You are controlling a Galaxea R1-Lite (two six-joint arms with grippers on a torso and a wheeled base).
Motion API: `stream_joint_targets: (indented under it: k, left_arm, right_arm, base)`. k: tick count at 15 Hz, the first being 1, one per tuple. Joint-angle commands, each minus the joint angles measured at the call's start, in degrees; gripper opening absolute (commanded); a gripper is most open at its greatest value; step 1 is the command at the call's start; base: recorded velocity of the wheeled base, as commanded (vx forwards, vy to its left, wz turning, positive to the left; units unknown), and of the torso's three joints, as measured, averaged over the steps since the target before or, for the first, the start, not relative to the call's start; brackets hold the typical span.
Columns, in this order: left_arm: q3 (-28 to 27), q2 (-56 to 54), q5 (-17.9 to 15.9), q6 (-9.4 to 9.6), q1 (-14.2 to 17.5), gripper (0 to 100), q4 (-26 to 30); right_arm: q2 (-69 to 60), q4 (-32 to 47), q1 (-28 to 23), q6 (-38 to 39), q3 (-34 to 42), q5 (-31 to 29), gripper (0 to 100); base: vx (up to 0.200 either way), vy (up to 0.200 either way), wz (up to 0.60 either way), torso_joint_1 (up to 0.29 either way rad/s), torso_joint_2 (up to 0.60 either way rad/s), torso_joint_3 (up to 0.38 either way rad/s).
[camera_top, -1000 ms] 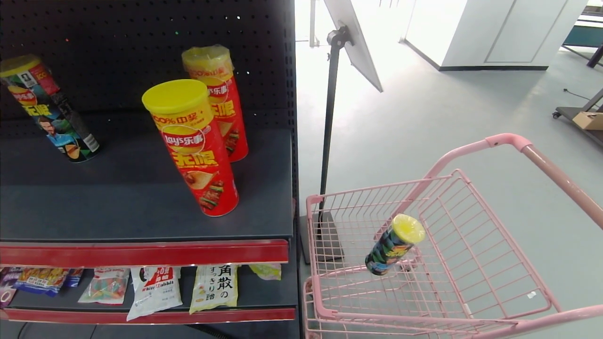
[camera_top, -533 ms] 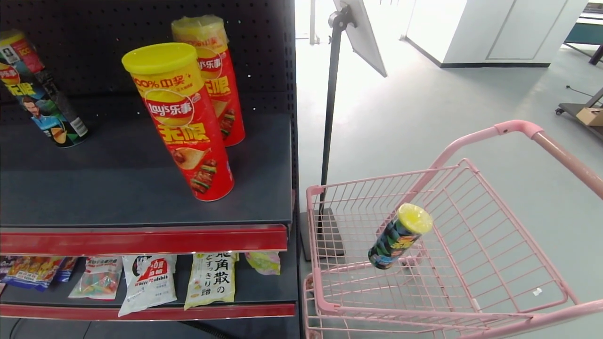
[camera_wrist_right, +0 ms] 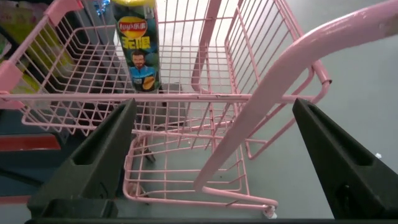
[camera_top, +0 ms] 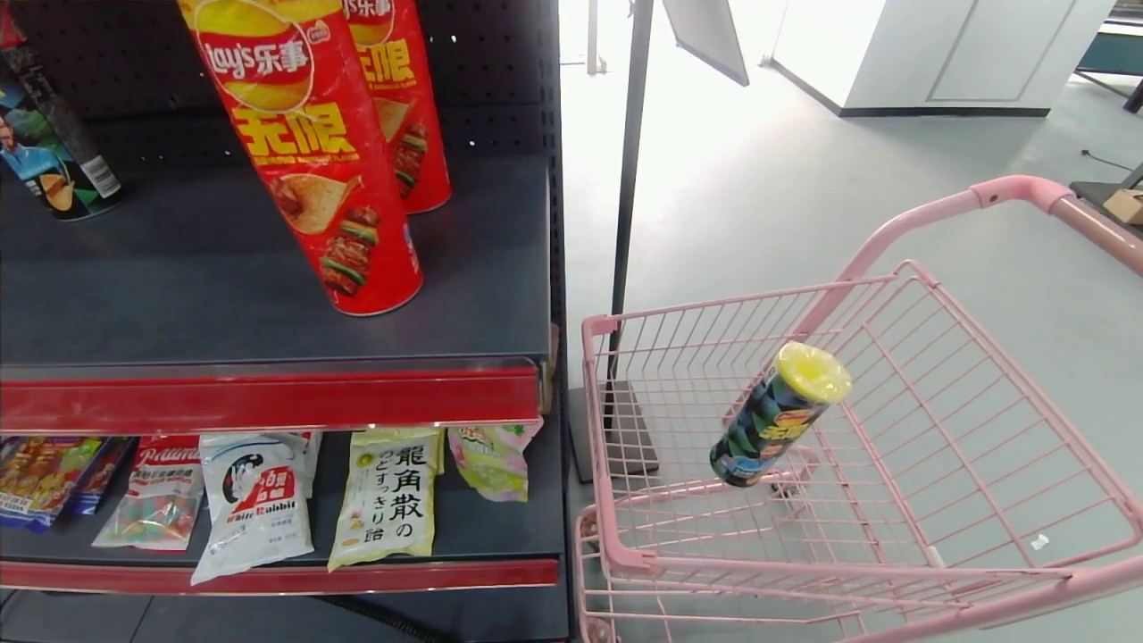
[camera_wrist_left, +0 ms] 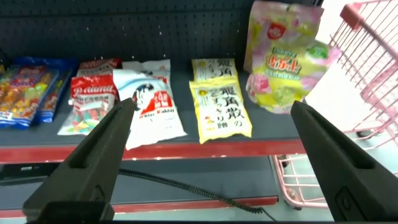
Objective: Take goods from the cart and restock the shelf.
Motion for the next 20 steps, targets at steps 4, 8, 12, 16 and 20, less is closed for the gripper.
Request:
stream_joint_targets:
  k: [4, 8, 12, 16, 20]
  left_arm:
    - [0.0, 0.0, 0.0, 0.08, 0.0, 100, 0.0]
    - [0.0, 0.0, 0.0, 0.08, 0.0, 100, 0.0]
    - [0.0, 0.0, 0.0, 0.08, 0.0, 100, 0.0]
    - [0.0, 0.0, 0.0, 0.08, 0.0, 100, 0.0]
    - [0.0, 0.0, 0.0, 0.08, 0.0, 100, 0.0]
  right_arm:
    - [0.1, 0.0, 0.0, 0.1, 0.0, 0.0, 100]
    - [0.1, 0.1, 0.0, 0.0, 0.0, 0.0, 100]
    - [16.3, -3.1, 1.9, -2.3, -18.5, 2.1, 100]
    - [32.7, -6.2, 4.5, -2.2, -32.4, 6.7, 100]
    - [52.3, -20.1, 4.2, -5.0, -36.7, 9.2, 100]
  base:
    - [0.000, 0.000, 0.00, -0.179, 0.52, 0.327]
    - [0.000, 0.000, 0.00, -0.083, 0.25, 0.172]
    - [0.000, 0.000, 0.00, -0.004, 0.01, 0.008]
    - [0.000, 0.000, 0.00, 0.000, 0.00, 0.000]
    - [0.000, 0.000, 0.00, 0.000, 0.00, 0.000]
